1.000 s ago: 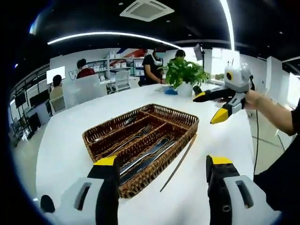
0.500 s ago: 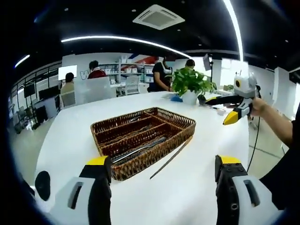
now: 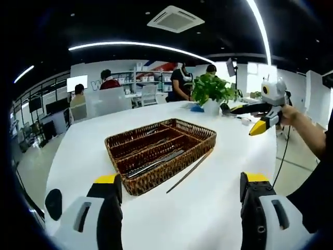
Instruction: Arrange the knives, forks, and spoons in their matching storage slots by inserting each utensil handle-first until every utensil is classified and aligned in the correct compartment
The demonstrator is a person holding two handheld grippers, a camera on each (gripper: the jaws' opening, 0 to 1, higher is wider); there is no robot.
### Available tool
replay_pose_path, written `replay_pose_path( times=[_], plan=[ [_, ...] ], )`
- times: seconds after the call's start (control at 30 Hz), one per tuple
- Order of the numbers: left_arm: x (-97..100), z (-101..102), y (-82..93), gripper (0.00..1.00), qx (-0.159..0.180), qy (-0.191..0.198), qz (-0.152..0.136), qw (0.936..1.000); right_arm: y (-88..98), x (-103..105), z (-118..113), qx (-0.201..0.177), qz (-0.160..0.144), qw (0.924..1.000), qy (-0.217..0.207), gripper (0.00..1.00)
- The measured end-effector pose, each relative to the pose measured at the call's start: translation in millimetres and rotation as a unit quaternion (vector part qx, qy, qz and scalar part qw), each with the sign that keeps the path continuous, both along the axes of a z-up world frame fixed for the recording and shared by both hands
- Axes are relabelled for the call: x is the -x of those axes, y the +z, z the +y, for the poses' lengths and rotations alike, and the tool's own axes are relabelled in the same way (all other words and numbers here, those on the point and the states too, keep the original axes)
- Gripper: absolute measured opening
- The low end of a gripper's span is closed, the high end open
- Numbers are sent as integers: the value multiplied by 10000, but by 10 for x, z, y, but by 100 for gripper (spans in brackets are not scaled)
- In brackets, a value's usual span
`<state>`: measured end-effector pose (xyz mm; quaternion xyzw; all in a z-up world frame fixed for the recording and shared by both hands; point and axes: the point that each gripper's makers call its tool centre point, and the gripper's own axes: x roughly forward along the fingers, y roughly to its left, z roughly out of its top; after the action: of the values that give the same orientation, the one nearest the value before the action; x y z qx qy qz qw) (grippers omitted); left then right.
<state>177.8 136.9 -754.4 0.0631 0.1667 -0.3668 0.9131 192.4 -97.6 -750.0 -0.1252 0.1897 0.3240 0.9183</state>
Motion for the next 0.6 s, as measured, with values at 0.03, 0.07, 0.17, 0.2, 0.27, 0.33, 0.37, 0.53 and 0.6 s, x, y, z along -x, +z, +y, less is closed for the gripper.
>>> replay_pose_path(
  times=[0.03,0.07,0.17,0.2,0.27,0.33,0.37,0.53,0.6],
  plan=[
    [8,-11,0,92,-41,-50,0,10000,1,3,-1,-6,6,10000,-3,100],
    [17,-37,-4,92,-42,-135,55,9999,7,5,0,-14,-2,10000,-8,99],
    [3,-82,-5,85,-155,-252,93,9995,9,10,-3,18,-6,10000,-21,98],
    [0,-90,-2,83,-178,-260,80,9995,10,14,-2,25,-10,10000,-23,98],
    [-3,-164,21,81,-194,-374,-6,9991,7,21,6,14,-1,10000,-26,98],
    [-6,-244,-9,79,-223,-460,47,9987,6,30,25,11,1,10000,-14,98],
    [-8,-267,-32,77,-284,-493,68,9984,8,34,35,12,1,10000,-1,98],
    [-64,-432,-173,65,-503,-740,241,9957,11,42,30,65,7,10000,-4,96],
    [-115,-487,-260,58,-643,-838,312,9939,4,55,39,87,12,10000,11,95]
  ],
)
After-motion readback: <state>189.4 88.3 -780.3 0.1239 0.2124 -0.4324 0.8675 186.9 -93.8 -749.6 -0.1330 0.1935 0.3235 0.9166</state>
